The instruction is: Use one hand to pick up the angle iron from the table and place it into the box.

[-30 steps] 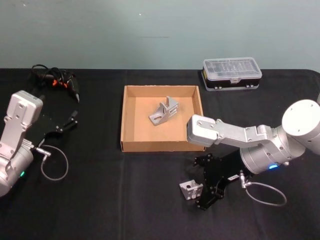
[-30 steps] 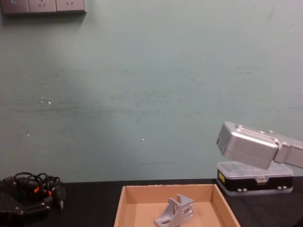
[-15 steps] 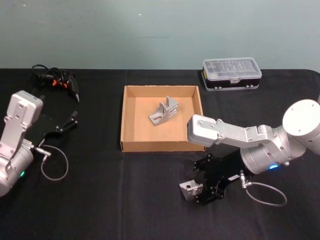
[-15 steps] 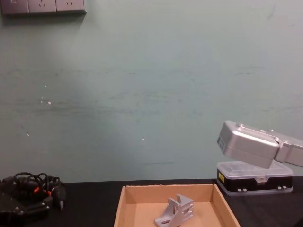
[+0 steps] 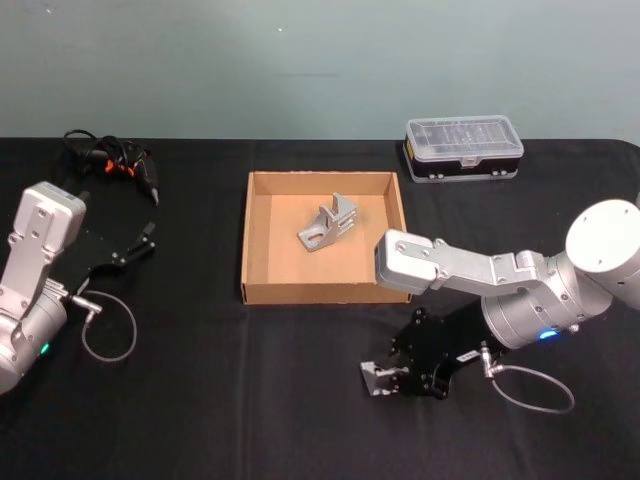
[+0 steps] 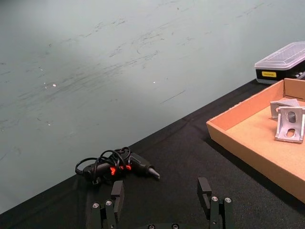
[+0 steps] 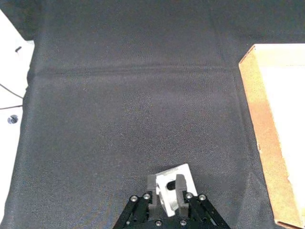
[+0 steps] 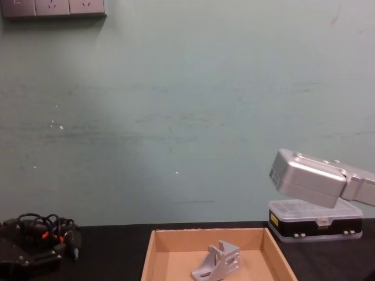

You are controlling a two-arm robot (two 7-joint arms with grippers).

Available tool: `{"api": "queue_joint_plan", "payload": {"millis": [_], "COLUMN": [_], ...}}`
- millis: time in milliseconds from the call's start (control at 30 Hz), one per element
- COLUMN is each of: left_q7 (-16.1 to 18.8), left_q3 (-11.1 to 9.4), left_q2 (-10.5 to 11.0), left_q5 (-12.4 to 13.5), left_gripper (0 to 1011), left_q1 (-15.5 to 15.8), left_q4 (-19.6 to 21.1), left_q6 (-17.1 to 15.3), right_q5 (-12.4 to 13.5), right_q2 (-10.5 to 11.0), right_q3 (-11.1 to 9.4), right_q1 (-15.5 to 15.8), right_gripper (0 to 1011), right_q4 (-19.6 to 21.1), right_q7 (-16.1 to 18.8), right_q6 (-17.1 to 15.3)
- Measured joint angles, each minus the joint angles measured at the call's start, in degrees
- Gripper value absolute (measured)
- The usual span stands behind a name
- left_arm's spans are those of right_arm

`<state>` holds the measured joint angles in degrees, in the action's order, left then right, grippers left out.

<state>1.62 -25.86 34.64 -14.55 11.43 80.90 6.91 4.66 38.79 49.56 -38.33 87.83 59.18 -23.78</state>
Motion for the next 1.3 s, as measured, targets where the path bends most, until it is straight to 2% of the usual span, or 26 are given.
{"api": "queue_joint_plan", "payload": {"millis": [33,100,233,633,867,1000,1033,1133,1300], "left_q7": [0.0,0.0,0.0,0.0,0.0,0.0,0.0,0.0,0.0], "left_q3": [0.0,0.0,0.0,0.0,0.0,0.0,0.0,0.0,0.0], "left_q2": [0.0,0.0,0.0,0.0,0.0,0.0,0.0,0.0,0.0], "left_q5": [0.0,0.0,0.0,0.0,0.0,0.0,0.0,0.0,0.0], "left_gripper": [1011,1011,1011,1011,1011,1011,1011,1011,1011], "left_q1": [0.0,0.0,0.0,0.0,0.0,0.0,0.0,0.0,0.0], "left_q4": [0.0,0.0,0.0,0.0,0.0,0.0,0.0,0.0,0.0], "left_q6": [0.0,0.0,0.0,0.0,0.0,0.0,0.0,0.0,0.0], "right_q5": [0.0,0.0,0.0,0.2,3.8,7.4,7.4,10.4,12.5], "right_q2": [0.0,0.0,0.0,0.0,0.0,-0.7,-0.7,-2.1,-4.5], "right_q3": [0.0,0.0,0.0,0.0,-2.3,-5.3,-5.3,-7.7,-9.3], "right_q1": [0.0,0.0,0.0,0.0,0.8,2.1,2.1,2.8,2.7], "right_gripper": [251,166,69,58,58,58,58,58,58], "right_q4": [0.0,0.0,0.0,0.0,1.2,1.5,1.5,0.1,-2.4], "right_q7": [0.0,0.0,0.0,0.0,-2.8,-6.2,-6.2,-9.1,-12.3], "right_q6": [0.0,0.0,0.0,0.0,-0.4,0.8,0.8,1.9,3.0]}}
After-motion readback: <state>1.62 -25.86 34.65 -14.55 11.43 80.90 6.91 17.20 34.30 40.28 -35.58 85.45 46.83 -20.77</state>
